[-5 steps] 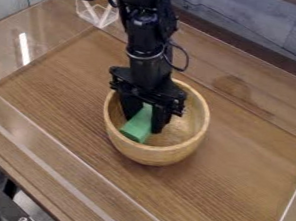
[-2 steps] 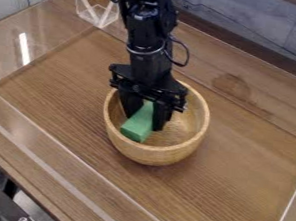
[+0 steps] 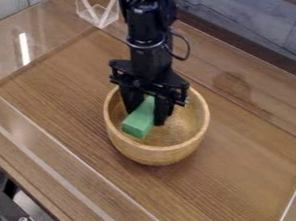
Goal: Move green stick from inside the wooden bowl to the table next to it
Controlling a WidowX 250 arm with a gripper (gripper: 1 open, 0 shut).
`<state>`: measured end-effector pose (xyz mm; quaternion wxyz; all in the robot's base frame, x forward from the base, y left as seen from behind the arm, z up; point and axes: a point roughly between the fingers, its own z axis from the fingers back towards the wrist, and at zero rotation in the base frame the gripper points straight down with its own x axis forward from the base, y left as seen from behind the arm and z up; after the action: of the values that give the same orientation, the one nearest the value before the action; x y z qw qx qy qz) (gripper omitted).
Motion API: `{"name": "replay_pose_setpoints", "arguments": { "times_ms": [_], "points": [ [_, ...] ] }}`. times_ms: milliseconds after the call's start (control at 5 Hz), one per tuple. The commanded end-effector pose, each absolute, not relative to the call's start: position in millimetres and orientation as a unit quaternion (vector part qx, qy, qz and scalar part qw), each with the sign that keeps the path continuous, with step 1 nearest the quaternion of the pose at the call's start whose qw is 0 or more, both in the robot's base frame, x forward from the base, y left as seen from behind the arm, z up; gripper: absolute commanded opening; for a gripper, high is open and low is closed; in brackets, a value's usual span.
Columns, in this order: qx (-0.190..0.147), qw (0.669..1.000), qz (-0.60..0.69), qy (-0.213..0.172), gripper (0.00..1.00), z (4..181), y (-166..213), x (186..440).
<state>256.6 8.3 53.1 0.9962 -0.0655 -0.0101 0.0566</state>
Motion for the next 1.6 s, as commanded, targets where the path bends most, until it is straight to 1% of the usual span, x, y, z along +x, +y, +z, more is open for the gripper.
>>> {"name": "replay_pose_setpoints", "arguments": {
  "times_ms": [0, 400, 1400],
  "points": [
    [-0.066, 0.994, 0.064, -0.052, 0.00, 76.3, 12, 269],
    [-0.072, 0.994, 0.069, -0.053, 0.00, 79.8, 7, 271],
    [-0.074, 0.993, 0.077, -0.047, 0.00, 78.1, -1, 273]
  ]
}}
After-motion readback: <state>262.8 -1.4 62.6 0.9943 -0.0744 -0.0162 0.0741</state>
